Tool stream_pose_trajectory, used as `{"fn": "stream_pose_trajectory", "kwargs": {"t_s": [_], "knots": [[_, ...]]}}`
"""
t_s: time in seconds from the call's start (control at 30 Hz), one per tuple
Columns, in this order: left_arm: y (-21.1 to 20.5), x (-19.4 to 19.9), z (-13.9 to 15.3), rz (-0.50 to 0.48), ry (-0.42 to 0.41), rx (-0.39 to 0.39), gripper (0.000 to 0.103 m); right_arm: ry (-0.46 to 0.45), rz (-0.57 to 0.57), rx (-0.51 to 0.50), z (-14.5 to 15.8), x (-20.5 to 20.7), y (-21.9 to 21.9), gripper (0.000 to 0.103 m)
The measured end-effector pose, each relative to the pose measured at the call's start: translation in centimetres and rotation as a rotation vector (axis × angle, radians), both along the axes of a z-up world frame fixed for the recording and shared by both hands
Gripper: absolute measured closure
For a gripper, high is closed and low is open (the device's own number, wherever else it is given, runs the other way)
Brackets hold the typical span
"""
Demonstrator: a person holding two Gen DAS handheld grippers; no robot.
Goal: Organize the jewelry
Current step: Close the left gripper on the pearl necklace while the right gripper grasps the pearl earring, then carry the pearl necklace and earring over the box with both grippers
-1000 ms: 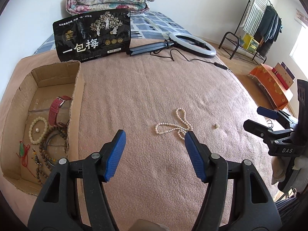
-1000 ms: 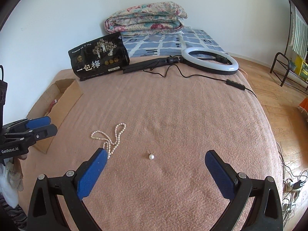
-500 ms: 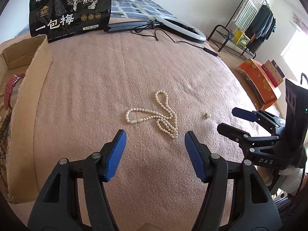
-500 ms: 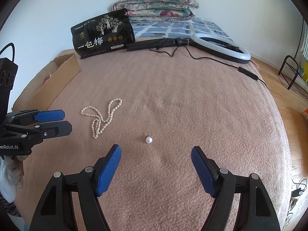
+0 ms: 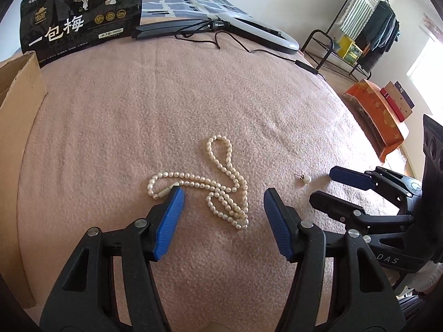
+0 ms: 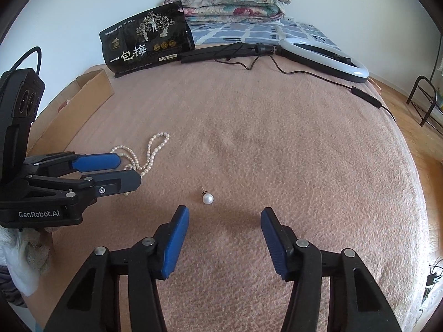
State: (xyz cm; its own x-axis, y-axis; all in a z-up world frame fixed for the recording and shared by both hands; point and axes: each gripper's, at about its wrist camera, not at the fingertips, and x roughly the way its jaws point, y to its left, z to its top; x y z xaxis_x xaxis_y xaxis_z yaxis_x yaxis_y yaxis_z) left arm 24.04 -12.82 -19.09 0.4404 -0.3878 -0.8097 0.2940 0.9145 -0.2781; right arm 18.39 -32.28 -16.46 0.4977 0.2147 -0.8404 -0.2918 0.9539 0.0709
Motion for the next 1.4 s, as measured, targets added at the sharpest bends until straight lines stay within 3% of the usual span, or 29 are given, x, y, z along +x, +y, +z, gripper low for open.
{"fn": "stream_pose_trajectory", "kwargs": {"t_s": [0.1,0.27,0.4,0.53,0.8,0.97,1.1,1.4], "knots": [[-0.5,0.8,-0.2,0.018,0.004,0.030,0.056,-0.001,0.010,0.002,-0.1,0.0,0.3,0.047],[-1.0,1.5,-0.5,0.030,-0.001,0.038,0.059,-0.008,0.026,-0.021,-0.3,0.3,1.1,0.048],[-1.9,1.7,-0.6,0.014,-0.023,0.083,0.060,-0.005,0.016,-0.025,-0.7,0.8,1.2,0.056],[-2.5,1.9,-0.7,0.004,-0.044,0.117,0.073,-0.010,0.016,-0.037,-0.7,1.1,1.3,0.063],[-2.2,1.9,-0.8,-0.017,-0.045,0.113,0.096,-0.016,0.038,-0.069,-0.8,1.3,2.1,0.070],[-2.1,1.8,-0.8,-0.024,-0.049,0.116,0.097,-0.009,0.054,-0.064,-0.8,1.3,2.3,0.080],[-1.8,1.8,-0.6,-0.015,-0.045,0.095,0.097,-0.004,0.063,-0.061,-0.7,1.3,2.3,0.096],[-0.9,1.4,-0.1,0.000,-0.036,0.059,0.097,-0.012,0.037,-0.044,-0.2,0.9,1.7,0.097]]}}
